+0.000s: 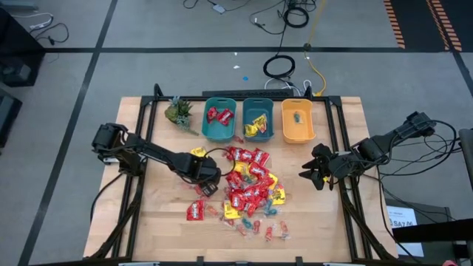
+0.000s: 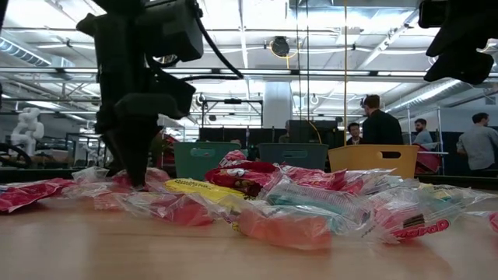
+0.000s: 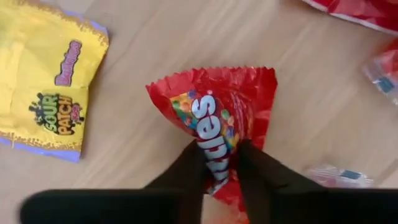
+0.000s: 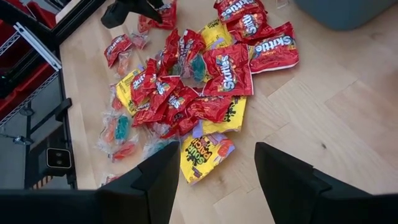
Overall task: Sort candy
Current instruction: Put the red candy into the green bin
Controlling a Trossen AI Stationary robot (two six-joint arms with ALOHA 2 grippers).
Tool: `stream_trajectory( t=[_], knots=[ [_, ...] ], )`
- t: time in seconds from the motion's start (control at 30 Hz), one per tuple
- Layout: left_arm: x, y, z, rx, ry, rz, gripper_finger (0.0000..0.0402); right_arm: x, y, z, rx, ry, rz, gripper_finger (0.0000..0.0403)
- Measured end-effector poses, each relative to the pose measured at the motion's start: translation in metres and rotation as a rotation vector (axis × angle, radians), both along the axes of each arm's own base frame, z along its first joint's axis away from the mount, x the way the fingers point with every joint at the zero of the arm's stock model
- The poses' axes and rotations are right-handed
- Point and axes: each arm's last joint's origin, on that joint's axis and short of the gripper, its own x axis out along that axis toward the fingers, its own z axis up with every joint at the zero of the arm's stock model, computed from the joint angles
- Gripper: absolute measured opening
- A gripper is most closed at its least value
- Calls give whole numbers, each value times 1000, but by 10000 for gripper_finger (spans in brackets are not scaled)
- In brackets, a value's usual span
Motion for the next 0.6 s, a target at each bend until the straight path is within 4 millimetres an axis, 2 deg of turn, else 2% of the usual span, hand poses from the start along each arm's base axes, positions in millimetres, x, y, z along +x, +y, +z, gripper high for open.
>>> stream_trajectory(
  t=[0.07,0.23,0.47,0.6],
  knots=[
    [3,0,5,14,3,-3,49,0,0,0,-11,0,7,199],
    [10,4,18,39,14,-34,34,0,0,0,-14,0,9,199],
    [34,16,64,90,-39,-123,21,0,0,0,-14,0,8,199],
    [48,39,95,131,-95,-157,19,0,0,0,-13,-1,8,199]
  ],
)
